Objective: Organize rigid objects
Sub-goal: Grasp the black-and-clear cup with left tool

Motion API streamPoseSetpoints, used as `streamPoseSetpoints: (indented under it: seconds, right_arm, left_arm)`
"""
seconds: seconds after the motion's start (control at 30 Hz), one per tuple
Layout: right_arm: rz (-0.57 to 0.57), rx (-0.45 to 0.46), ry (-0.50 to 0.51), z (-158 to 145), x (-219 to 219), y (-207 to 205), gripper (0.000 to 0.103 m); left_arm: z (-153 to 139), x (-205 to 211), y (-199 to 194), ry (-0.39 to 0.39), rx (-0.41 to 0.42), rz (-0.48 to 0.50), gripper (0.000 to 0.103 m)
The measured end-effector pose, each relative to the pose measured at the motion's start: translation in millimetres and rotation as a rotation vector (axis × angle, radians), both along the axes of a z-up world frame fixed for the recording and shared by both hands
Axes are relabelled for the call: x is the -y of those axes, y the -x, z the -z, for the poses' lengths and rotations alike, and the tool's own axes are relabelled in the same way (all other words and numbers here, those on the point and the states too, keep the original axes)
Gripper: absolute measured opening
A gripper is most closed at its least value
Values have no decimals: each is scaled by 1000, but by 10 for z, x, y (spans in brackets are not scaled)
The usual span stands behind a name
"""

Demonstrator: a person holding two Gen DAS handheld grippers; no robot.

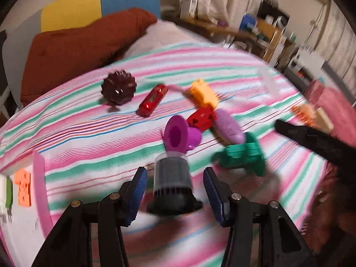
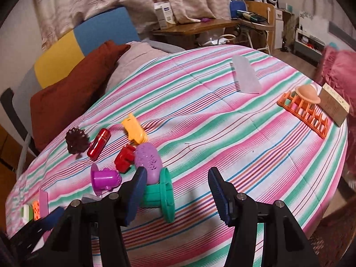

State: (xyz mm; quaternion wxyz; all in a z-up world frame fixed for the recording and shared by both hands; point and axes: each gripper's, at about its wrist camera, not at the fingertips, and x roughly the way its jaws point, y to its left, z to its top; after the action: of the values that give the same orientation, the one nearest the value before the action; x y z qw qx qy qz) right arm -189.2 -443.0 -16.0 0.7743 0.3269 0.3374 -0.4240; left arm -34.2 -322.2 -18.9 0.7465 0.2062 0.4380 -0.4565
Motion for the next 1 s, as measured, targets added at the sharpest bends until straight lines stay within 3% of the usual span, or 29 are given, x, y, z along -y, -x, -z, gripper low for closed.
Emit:
streamPoseSetpoints:
  seconds: [0.07, 0.13, 0.4, 0.73, 1.0]
  right_arm:
    - [2, 4, -6, 1, 10, 1, 58]
    - [-3, 7, -11, 8, 8, -7, 58]
    - [-47, 11, 5, -13, -53, -80, 58]
    - [-136, -5, 56, -62, -200, -230, 58]
    - [-249, -62, 97, -43, -356, -403, 58]
  left_arm:
    - [136, 82, -64, -32, -37, 1, 51]
    - [212, 69, -88, -27, -48, 9, 43]
    - [161, -498, 28, 97, 86, 11, 43]
    - [158, -1265, 78, 263, 54, -109, 43]
    - [263, -1440, 211, 275, 34, -120, 44]
